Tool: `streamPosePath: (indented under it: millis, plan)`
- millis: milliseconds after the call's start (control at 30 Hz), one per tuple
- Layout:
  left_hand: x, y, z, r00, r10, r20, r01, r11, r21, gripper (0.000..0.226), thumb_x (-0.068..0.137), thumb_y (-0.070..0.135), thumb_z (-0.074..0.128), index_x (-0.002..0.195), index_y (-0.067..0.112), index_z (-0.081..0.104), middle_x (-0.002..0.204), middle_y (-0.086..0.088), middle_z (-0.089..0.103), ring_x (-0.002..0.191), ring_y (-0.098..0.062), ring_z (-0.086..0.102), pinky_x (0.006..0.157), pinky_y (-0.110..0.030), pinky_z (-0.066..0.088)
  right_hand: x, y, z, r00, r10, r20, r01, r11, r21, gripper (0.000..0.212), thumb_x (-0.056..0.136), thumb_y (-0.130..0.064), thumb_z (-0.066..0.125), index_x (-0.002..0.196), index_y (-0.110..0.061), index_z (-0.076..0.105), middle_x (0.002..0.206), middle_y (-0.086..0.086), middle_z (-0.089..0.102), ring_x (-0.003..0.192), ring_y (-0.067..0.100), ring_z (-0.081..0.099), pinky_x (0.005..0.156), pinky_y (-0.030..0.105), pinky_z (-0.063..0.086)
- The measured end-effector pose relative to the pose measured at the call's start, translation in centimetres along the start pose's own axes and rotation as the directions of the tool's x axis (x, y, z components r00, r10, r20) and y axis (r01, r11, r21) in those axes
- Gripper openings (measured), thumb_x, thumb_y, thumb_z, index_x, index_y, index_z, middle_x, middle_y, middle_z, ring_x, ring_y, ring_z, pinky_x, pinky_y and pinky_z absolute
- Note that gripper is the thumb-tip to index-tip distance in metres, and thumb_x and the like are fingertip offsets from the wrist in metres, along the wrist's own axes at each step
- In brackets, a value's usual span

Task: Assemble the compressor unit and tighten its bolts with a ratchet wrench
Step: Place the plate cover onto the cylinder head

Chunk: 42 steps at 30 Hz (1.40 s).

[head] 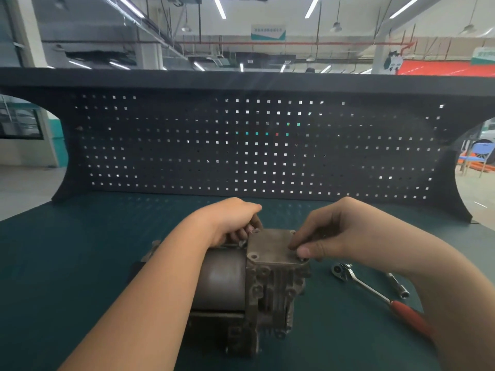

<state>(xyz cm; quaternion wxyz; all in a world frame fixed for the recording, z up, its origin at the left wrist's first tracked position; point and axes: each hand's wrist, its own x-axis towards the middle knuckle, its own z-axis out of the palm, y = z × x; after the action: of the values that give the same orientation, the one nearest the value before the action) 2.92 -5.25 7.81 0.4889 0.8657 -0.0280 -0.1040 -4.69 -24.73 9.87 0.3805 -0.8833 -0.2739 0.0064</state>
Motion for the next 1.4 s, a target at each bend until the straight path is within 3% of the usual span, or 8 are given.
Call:
streamPosePath:
  millis: [433,767,867,1033,1100,1167,1233,1400]
  plan:
    - [-4.5,-1.1,-4.7,0.966,0.223,0.131,-0.258,0.875,0.409,0.010,0.077,0.032,0.077,0.087,0.035,0.079,0.063,0.030,0.066,0.059,0.013,0.058,0.065,-0.015,0.038,0.1,0.2,0.0,1.000,0.000,0.007,0.000,1.000,-0.026,0.015,0.077,-0.020,0.079,0.080,-0.035,0.075,0.076,-0.009,0.074,0.069,0.001,0.066,0.065,0.011,0.048]
    - [-4.1,-3.0,-3.7,0.966,0.224,-0.132,-0.224,0.974,0.018,0.021,0.088,0.019,0.066,0.068,0.014,0.064,0.046,0.009,0.045,0.039,-0.009,0.039,0.042,-0.018,0.030,-0.3,0.0,-0.2,1.000,-0.003,0.016,0.003,1.000,-0.004,0.016,0.077,-0.018,0.080,0.080,-0.033,0.077,0.079,-0.008,0.074,0.077,0.006,0.069,0.070,0.012,0.049]
    - [-3.4,-2.8,-4.1,0.993,-0.051,-0.106,-0.049,0.642,-0.765,0.022,0.083,0.009,0.037,0.062,0.015,0.037,0.048,0.005,0.029,0.033,-0.006,0.021,0.033,-0.015,0.014,-0.4,-0.1,-0.4,1.000,0.003,0.024,-0.003,1.000,-0.031,0.016,0.079,-0.017,0.078,0.083,-0.033,0.077,0.083,-0.008,0.074,0.080,0.006,0.069,0.073,0.014,0.051]
    - [-3.5,-2.4,-3.3,0.998,-0.062,0.025,0.036,0.171,-0.985,0.016,0.072,0.005,0.030,0.074,0.007,0.046,0.055,-0.006,0.044,0.030,-0.008,0.027,0.029,-0.013,0.018,-0.6,-0.4,-0.4,1.000,-0.009,0.029,0.011,0.997,-0.077,0.018,0.082,-0.013,0.075,0.085,-0.031,0.077,0.085,-0.019,0.073,0.079,-0.006,0.066,0.069,0.004,0.043]
    - [-3.7,-2.1,-2.5,0.997,-0.073,-0.012,0.005,0.228,-0.974,0.021,0.084,0.010,0.034,0.074,0.003,0.051,0.051,0.000,0.038,0.029,-0.006,0.024,0.029,-0.014,0.016,-0.7,-0.5,-0.3,1.000,-0.021,0.017,0.022,0.995,-0.099,0.018,0.082,-0.013,0.075,0.084,-0.031,0.077,0.083,-0.021,0.072,0.077,-0.008,0.064,0.068,0.003,0.041]
    - [-3.9,-1.9,-1.9,0.974,-0.016,-0.227,-0.179,0.563,-0.807,0.036,0.094,0.024,0.043,0.070,0.003,0.059,0.045,0.006,0.029,0.030,-0.006,0.022,0.030,-0.016,0.016,-0.7,-0.6,-0.2,0.999,-0.037,0.010,0.038,0.989,-0.142,0.018,0.082,-0.014,0.075,0.084,-0.032,0.076,0.083,-0.020,0.071,0.076,-0.008,0.063,0.068,0.004,0.041]
    - [-4.0,-2.3,-0.7,0.837,0.286,-0.466,-0.412,0.891,-0.192,0.044,0.092,0.042,0.052,0.070,0.009,0.068,0.045,0.003,0.041,0.037,-0.011,0.037,0.038,-0.020,0.030,-0.7,-0.7,-0.2,0.999,-0.043,0.010,0.045,0.982,-0.183,0.019,0.082,-0.016,0.075,0.083,-0.035,0.075,0.084,-0.018,0.071,0.075,-0.006,0.063,0.068,0.007,0.043]
    - [-4.1,-3.3,1.1,0.830,0.518,-0.204,-0.476,0.851,0.222,0.034,0.076,0.065,0.065,0.083,0.034,0.076,0.061,-0.003,0.063,0.055,-0.006,0.053,0.058,-0.026,0.042,-0.8,-1.2,0.0,0.998,-0.061,0.005,0.061,0.977,-0.203,0.023,0.082,-0.017,0.075,0.079,-0.039,0.072,0.081,-0.019,0.070,0.071,-0.005,0.063,0.062,0.011,0.047]
